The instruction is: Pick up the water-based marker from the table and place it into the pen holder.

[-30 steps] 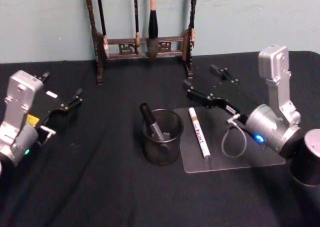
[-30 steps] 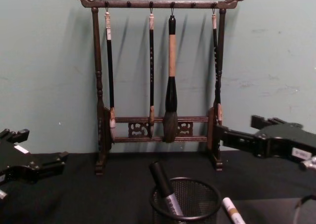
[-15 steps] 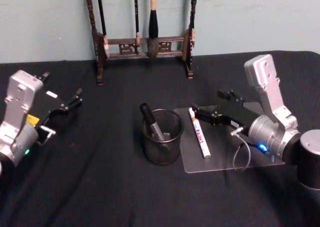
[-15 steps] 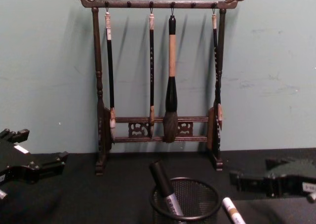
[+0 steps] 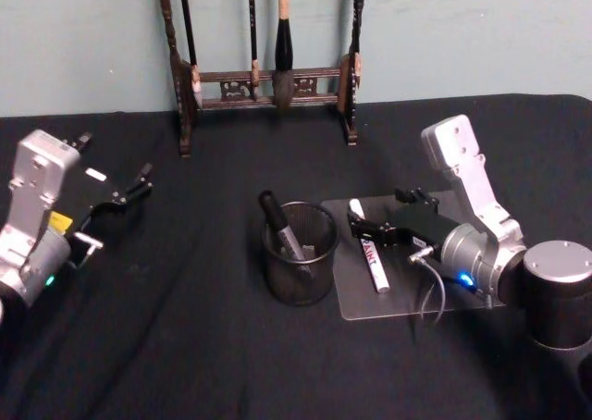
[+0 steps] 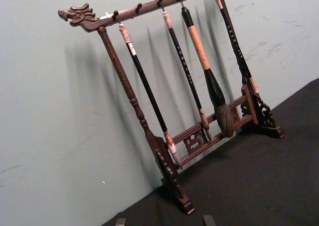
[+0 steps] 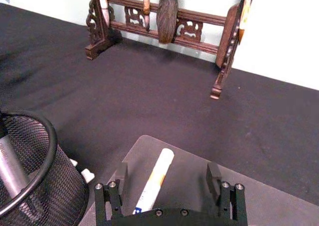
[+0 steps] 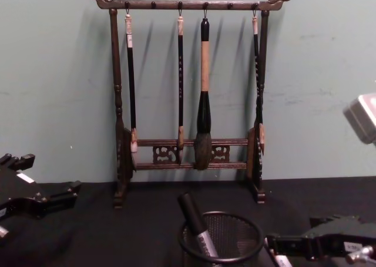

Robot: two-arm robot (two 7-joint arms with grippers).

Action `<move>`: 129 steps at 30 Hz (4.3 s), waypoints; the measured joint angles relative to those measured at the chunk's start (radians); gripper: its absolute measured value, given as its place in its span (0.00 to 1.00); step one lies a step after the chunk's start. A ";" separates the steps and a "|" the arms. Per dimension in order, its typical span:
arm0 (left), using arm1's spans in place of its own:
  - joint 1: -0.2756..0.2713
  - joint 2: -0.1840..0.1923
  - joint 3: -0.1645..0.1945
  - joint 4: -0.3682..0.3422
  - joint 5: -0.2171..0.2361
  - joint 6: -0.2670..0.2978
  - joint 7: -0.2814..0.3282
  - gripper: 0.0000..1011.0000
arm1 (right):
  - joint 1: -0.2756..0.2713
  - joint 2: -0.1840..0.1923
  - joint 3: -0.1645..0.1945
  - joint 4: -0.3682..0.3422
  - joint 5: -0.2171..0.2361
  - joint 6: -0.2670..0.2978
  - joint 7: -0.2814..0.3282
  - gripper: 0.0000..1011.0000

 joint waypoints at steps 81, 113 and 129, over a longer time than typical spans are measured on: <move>0.000 0.000 0.000 0.000 0.000 0.000 0.000 0.99 | -0.013 -0.078 0.023 0.050 -0.131 0.035 0.059 0.99; 0.000 0.000 0.000 0.000 0.000 0.000 0.000 0.99 | -0.013 -0.078 0.024 0.050 -0.126 0.037 0.059 0.30; 0.000 0.000 0.000 0.000 0.000 0.000 0.000 0.99 | -0.013 -0.078 0.025 0.050 -0.124 0.036 0.061 0.16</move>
